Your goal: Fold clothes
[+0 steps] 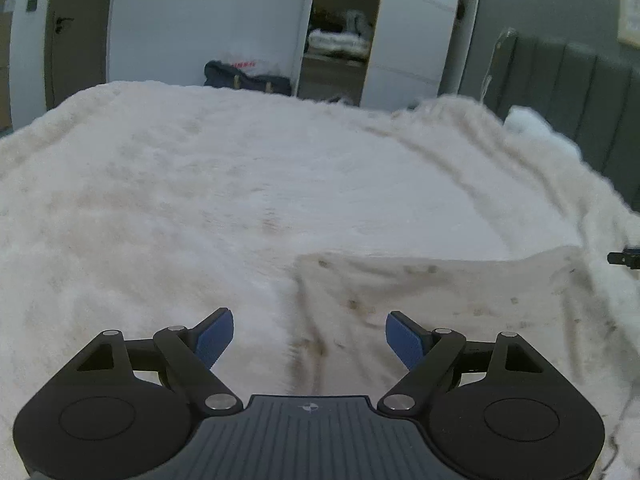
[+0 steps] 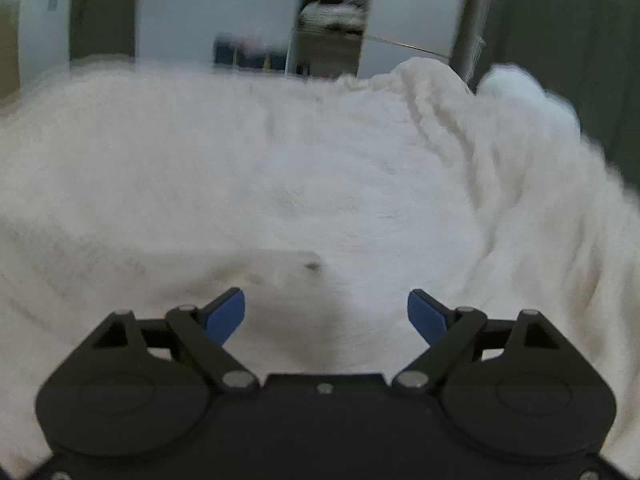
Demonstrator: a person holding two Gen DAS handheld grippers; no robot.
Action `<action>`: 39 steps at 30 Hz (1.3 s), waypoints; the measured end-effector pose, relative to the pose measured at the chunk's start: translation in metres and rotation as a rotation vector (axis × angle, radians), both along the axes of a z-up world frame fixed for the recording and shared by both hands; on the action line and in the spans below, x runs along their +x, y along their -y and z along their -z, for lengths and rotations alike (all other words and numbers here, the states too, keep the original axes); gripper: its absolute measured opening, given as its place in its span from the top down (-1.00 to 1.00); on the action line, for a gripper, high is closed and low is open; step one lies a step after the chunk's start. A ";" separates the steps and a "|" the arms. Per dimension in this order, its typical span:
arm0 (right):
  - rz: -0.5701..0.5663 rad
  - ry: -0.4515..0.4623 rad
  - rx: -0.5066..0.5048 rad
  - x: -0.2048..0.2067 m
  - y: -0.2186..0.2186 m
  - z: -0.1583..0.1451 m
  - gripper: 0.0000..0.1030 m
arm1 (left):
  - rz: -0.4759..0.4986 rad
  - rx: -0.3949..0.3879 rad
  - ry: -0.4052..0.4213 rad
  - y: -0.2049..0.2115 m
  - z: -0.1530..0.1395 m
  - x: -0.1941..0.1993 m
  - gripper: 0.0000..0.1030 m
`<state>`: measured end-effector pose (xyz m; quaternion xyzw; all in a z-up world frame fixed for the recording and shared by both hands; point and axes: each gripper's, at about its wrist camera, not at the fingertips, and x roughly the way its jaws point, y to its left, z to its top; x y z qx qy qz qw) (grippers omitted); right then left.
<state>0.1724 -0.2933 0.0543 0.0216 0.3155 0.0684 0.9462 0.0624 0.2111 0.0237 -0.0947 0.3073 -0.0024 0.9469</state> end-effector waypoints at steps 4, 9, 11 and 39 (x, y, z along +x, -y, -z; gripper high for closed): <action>0.009 -0.055 0.183 -0.030 0.010 0.015 -0.43 | -0.018 -0.148 0.017 0.013 0.017 -0.017 -0.54; -0.125 -0.160 0.169 -0.045 -0.011 0.075 -0.18 | 0.058 -0.279 0.059 0.059 0.038 -0.038 -0.61; -0.111 -0.264 0.120 -0.045 -0.012 0.095 -0.13 | 0.091 -0.288 0.031 0.076 0.048 -0.053 -0.61; -0.145 -0.026 0.418 -0.186 0.001 0.071 -0.76 | -0.188 0.186 -0.274 0.107 0.046 -0.103 -0.96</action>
